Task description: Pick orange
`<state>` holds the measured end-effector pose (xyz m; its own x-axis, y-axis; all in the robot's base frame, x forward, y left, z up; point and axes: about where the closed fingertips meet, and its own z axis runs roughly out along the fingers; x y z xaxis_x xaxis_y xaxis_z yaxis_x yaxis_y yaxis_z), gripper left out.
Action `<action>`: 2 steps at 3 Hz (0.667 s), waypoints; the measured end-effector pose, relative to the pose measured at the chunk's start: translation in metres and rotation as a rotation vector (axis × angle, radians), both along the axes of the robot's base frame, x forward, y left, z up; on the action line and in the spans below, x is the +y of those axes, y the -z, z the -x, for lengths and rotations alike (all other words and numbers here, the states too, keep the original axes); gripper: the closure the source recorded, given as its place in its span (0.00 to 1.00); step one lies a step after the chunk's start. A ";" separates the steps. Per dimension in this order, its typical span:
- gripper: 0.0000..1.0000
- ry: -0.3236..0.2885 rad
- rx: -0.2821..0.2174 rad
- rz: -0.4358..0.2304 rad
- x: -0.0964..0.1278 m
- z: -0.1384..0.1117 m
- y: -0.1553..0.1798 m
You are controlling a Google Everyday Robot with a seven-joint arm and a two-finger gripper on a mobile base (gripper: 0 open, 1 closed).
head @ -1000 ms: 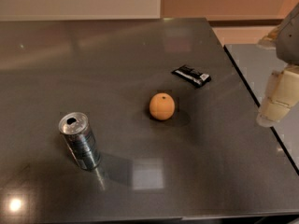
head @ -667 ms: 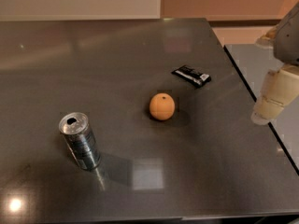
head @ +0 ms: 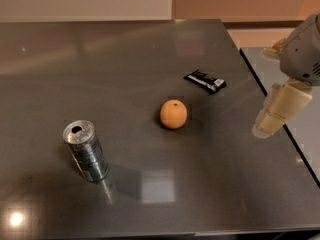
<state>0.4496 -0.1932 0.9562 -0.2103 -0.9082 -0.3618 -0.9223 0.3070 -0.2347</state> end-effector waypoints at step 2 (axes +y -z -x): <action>0.00 -0.045 -0.012 -0.091 0.027 -0.020 0.030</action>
Offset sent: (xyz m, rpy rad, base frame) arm 0.0380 0.0429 -0.0539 0.1306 -0.0172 0.0758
